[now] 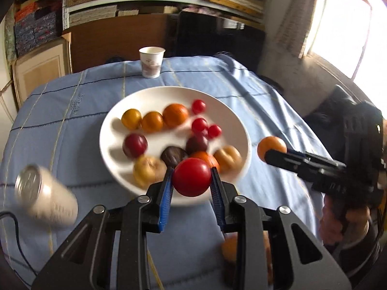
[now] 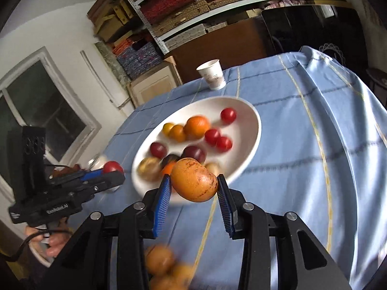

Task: Organize fruits
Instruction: 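Carry the tomato and orange fruit over the white plate and open both tools, then return both open tools to the fruit cluster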

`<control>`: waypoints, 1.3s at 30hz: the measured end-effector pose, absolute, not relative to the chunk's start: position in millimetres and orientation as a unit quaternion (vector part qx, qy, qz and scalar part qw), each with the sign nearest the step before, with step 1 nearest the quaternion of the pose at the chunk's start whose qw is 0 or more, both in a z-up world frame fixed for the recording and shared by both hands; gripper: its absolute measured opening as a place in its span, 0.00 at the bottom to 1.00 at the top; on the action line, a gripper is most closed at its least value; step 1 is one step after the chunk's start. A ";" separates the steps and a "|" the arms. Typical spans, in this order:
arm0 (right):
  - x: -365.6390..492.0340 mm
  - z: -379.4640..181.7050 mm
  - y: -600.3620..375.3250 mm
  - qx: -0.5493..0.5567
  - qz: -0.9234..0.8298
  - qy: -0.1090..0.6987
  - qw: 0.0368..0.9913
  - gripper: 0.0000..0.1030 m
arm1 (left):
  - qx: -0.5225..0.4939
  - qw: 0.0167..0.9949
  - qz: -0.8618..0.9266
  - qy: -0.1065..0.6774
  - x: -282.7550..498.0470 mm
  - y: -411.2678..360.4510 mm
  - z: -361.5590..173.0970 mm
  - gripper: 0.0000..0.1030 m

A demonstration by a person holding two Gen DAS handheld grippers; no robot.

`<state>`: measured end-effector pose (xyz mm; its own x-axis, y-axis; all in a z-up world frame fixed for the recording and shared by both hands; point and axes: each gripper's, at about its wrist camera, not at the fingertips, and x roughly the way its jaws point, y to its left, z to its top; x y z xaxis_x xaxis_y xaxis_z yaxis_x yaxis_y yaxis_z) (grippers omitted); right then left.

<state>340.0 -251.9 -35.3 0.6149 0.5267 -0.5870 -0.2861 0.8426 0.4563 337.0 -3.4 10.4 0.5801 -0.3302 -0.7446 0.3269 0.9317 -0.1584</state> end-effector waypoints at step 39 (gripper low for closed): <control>211.8 -44.2 -264.7 -0.114 0.419 0.343 0.833 0.76 | -0.060 0.921 -0.074 0.378 224.7 33.4 -25.3 0.96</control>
<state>211.8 -264.7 -44.2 0.4135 0.6199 -0.6669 -0.7767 0.6224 0.0969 224.7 33.4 -25.3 0.7030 -0.1821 -0.6875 0.0916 0.9818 -0.1664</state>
